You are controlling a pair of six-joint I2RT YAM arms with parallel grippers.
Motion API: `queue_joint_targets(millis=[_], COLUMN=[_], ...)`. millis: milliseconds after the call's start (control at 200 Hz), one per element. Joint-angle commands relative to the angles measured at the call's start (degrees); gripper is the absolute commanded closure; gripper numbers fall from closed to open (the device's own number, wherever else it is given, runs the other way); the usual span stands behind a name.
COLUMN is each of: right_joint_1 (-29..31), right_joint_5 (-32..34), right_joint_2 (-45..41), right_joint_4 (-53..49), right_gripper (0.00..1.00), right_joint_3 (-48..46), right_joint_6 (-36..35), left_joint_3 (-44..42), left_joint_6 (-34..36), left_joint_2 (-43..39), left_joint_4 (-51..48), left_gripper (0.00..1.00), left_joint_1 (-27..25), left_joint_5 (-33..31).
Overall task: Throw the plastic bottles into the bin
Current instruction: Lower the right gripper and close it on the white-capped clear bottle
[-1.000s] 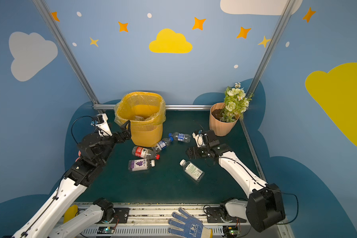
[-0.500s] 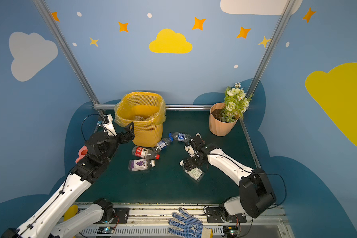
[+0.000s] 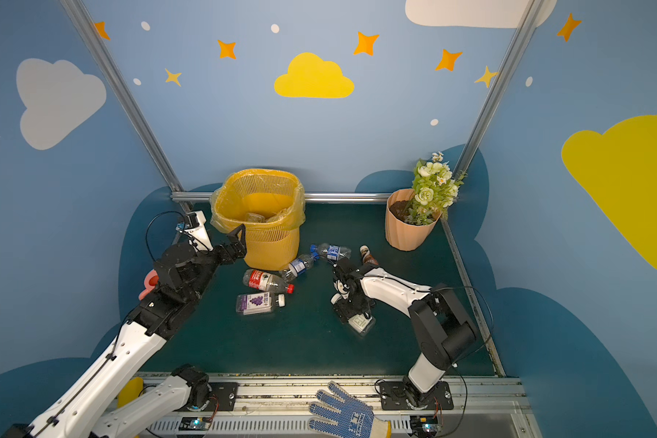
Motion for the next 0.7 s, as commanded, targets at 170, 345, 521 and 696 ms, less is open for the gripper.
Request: queue_joint_targets(millis=[170, 345, 521, 696], right_joint_1=[2.6, 3.2, 3.3, 3.3], right_joint_5=[5.0, 5.3, 4.7, 2.4], right_joint_2=[4.7, 6.1, 6.6, 3.3], right_joint_4=[-4.4, -5.0, -5.4, -3.4], right_gripper=[0.26, 0.34, 0.45, 0.55], right_joint_3=[4.6, 5.6, 6.1, 6.5], right_joint_6=[-1.8, -2.3, -3.1, -3.7], left_joint_3=[0.2, -0.2, -0.6, -1.3], left_joint_6=[0.2, 0.3, 0.4, 0.3], left_joint_2=[-0.8, -1.2, -1.9, -2.8], left_joint_4=[-0.6, -1.2, -1.2, -1.7], left_gripper=[0.00, 0.00, 0.00, 0.00], left_joint_1=[0.0, 0.1, 0.3, 0.5], left_joint_5=[-1.1, -1.3, -1.7, -2.0])
